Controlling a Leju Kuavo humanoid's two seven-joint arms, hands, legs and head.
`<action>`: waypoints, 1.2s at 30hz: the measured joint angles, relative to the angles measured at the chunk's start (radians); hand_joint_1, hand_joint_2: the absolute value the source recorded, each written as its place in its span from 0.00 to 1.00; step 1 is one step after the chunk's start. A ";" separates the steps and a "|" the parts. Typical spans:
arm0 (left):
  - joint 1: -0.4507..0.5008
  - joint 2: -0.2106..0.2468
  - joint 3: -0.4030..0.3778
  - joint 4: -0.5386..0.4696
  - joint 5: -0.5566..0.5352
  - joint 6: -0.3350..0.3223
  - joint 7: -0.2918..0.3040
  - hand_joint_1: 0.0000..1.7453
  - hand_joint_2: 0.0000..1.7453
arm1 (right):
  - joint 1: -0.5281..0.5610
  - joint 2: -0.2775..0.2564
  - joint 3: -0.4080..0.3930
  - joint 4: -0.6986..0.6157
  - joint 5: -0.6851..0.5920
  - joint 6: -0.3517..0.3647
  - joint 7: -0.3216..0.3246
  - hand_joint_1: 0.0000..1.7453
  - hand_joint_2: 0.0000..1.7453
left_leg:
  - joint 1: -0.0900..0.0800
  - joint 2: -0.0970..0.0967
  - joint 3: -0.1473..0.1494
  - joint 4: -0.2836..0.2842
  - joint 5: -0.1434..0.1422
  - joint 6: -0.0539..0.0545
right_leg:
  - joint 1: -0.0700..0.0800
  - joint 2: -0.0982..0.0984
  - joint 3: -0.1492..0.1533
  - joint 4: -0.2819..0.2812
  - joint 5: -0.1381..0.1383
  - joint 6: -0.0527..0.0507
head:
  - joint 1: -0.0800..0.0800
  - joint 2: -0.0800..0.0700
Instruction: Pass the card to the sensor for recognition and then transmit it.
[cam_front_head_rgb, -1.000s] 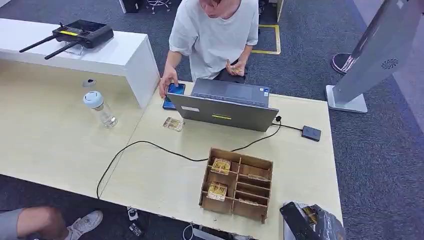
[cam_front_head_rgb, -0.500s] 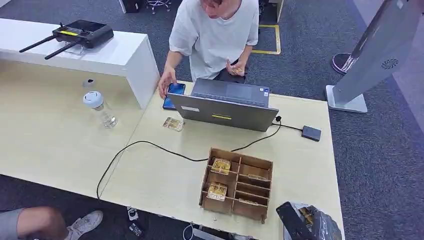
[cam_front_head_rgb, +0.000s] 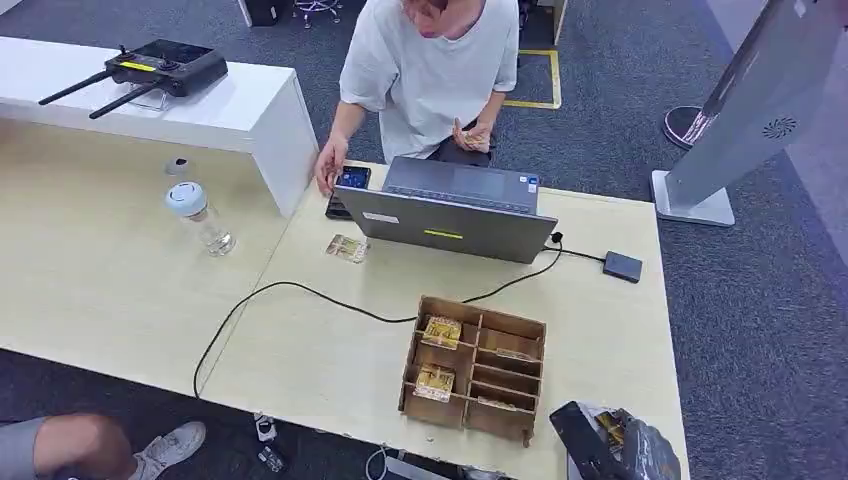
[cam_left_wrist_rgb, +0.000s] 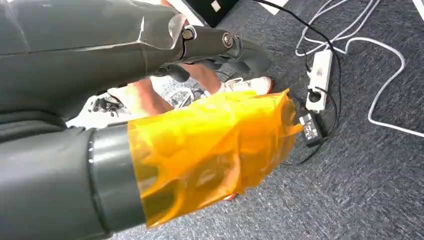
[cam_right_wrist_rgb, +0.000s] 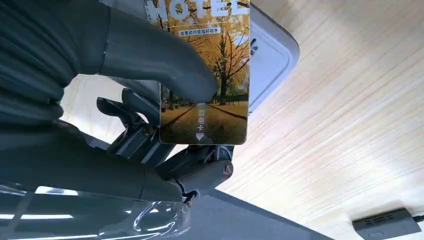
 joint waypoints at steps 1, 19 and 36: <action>0.000 0.000 0.000 0.000 0.000 0.000 0.000 0.00 0.00 | -0.001 0.000 0.000 0.000 0.001 0.000 0.000 1.00 1.00 | 0.000 0.000 0.000 0.000 0.000 0.000 | 0.000 0.000 0.000 0.000 0.000 0.000 | 0.000 0.000; 0.000 0.000 0.000 0.000 0.001 -0.005 0.000 0.00 0.00 | -0.005 0.001 -0.003 -0.023 0.056 -0.009 -0.013 1.00 1.00 | 0.000 0.000 0.000 0.000 0.000 0.000 | 0.000 0.000 0.000 0.000 0.000 0.000 | 0.000 0.000; 0.001 0.000 0.004 0.000 0.020 -0.008 -0.007 0.00 0.00 | -0.008 0.009 -0.008 -0.164 0.150 -0.043 -0.075 1.00 1.00 | 0.000 0.000 0.000 0.000 0.000 0.000 | 0.000 0.000 0.000 0.000 0.000 0.000 | 0.000 0.000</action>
